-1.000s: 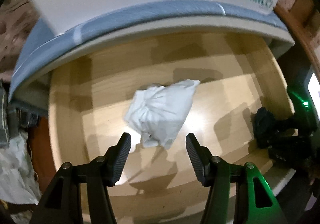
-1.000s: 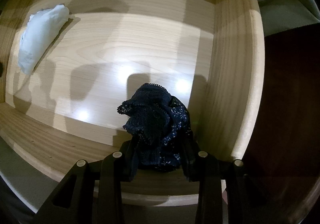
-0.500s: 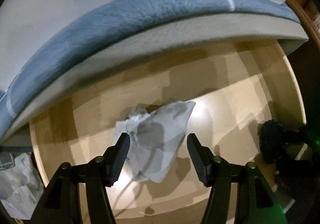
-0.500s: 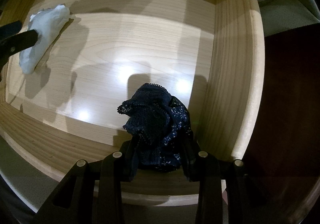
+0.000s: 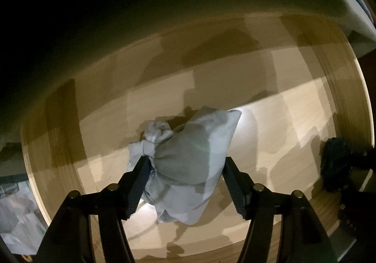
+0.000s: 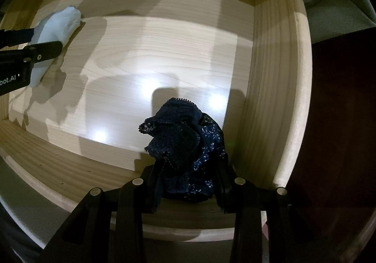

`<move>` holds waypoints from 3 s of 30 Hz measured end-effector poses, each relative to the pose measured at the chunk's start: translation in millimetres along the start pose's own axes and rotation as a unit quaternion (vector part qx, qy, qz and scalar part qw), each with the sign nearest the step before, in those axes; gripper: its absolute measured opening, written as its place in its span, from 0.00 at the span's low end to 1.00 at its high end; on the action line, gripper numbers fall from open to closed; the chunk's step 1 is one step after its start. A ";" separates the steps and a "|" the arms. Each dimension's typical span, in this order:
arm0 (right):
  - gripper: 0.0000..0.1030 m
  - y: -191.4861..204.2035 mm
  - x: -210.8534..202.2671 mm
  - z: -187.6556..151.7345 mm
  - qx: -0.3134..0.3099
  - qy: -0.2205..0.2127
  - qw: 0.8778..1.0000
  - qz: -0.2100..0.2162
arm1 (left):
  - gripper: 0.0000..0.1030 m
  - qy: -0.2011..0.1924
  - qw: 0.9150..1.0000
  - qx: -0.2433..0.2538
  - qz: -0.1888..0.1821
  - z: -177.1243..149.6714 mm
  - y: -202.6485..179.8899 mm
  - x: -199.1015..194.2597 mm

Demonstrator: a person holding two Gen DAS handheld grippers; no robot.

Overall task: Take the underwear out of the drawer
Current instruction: 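Lift the white crumpled cloth with the left tool and carry it over the white box, then lower the white cloth into the box and open the left tool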

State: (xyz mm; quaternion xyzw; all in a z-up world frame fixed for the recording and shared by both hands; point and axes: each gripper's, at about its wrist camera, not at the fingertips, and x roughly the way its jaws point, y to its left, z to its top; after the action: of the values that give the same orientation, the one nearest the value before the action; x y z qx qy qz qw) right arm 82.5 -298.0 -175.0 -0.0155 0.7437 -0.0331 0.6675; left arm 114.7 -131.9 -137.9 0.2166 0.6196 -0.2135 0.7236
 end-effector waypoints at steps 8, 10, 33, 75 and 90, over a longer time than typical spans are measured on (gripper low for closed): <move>0.34 0.2 -0.4 1.3 -0.001 0.000 1.000 0.000 | 0.56 0.016 0.999 -0.020 0.020 -7.9 8.9 4.1; 0.34 0.5 -0.9 1.4 -0.001 0.000 1.000 0.000 | 0.53 0.024 0.999 -0.027 0.020 -10.7 11.8 4.6; 0.33 4.1 -4.4 4.3 -0.002 -0.001 1.000 -0.001 | 0.34 0.044 0.984 -0.164 -0.049 -56.5 68.5 0.1; 0.34 0.3 -11.5 3.0 -0.004 0.001 1.000 -0.005 | 0.33 -0.291 0.948 -0.127 -0.011 -68.4 71.3 -287.2; 0.34 1.3 -12.0 4.1 -0.004 0.000 1.000 -0.004 | 0.33 -0.323 0.941 -0.104 -0.007 25.0 69.8 -295.7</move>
State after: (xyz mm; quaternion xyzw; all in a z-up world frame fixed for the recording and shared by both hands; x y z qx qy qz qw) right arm 87.9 -296.1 -163.7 -0.0213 0.7441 -0.0331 0.6669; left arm 133.5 -77.4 161.6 0.0552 0.3733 -0.2117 0.9015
